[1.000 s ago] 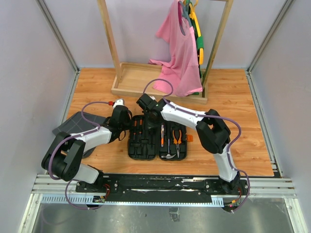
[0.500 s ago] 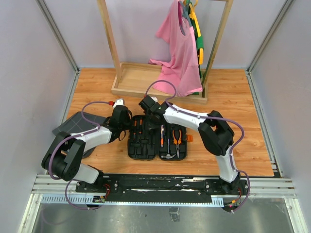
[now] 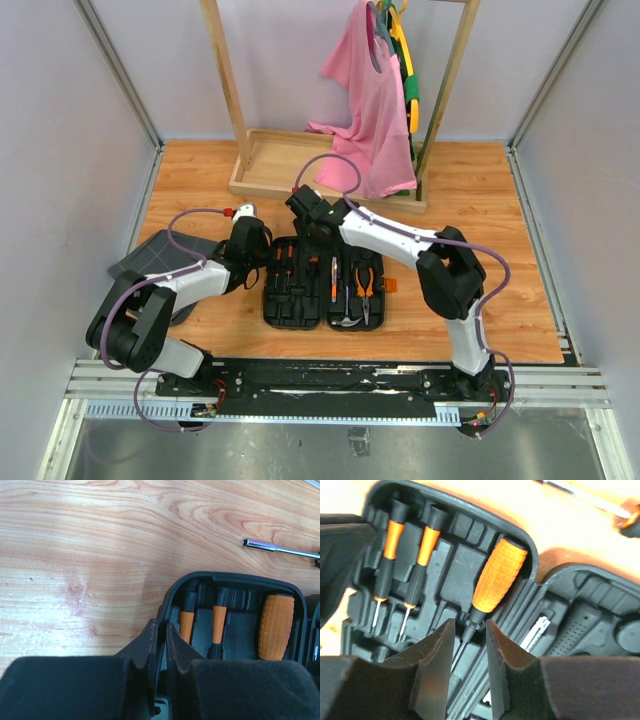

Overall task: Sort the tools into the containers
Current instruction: Place the screwdriver in the storage box, then pick up the screwdriver from the center of the board.

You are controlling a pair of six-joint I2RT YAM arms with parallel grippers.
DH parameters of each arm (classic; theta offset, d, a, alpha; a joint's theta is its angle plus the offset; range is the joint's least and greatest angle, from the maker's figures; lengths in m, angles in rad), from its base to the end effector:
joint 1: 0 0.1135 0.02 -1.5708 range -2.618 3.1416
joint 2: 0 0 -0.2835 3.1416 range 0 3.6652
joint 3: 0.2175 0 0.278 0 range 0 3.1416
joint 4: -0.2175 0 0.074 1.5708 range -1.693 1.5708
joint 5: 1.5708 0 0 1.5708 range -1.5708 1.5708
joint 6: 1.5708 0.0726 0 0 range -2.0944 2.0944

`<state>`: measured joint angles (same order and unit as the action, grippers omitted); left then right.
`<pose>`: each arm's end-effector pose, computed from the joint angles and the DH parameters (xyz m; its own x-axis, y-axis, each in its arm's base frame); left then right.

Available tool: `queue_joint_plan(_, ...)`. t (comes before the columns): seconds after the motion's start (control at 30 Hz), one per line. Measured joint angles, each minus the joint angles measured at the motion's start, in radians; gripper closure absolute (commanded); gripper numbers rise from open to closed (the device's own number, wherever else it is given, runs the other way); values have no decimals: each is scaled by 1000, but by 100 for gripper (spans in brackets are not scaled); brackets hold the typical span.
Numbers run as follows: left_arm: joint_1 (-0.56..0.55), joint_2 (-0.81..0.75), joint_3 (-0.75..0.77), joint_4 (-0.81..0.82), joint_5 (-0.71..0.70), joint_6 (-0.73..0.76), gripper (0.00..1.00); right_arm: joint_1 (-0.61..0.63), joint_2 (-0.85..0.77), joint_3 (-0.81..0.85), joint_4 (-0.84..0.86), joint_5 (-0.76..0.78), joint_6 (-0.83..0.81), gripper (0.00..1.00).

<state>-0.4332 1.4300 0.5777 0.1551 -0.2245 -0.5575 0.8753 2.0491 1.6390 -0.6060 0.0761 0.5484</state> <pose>0.2927 -0.1176 0.1364 -0.6291 -0.2773 -0.7262 -0.0925 0.9543 -0.2843 0.3249 0.3807 0.1875 -0.8505 -0.2078 -0.4831 -0.3474 0.9117 0.2194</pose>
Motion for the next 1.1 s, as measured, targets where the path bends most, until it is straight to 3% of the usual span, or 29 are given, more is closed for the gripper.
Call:
queue_joint_plan(0.2, 0, 0, 0, 0, 0, 0, 99, -25, -198, -49, 92, -5, -68, 64)
queue_joint_plan(0.43, 0, 0, 0, 0, 0, 0, 99, -47, -489, -310, 254, 29, -132, 58)
queue_joint_plan(0.87, 0, -35, -15, -31, 5, 0, 99, -158, -620, -587, 338, -23, -145, 51)
queue_joint_plan(1.1, 0, -68, -41, -40, 39, 0, 100, -206, -610, -597, 417, -28, -281, 43)
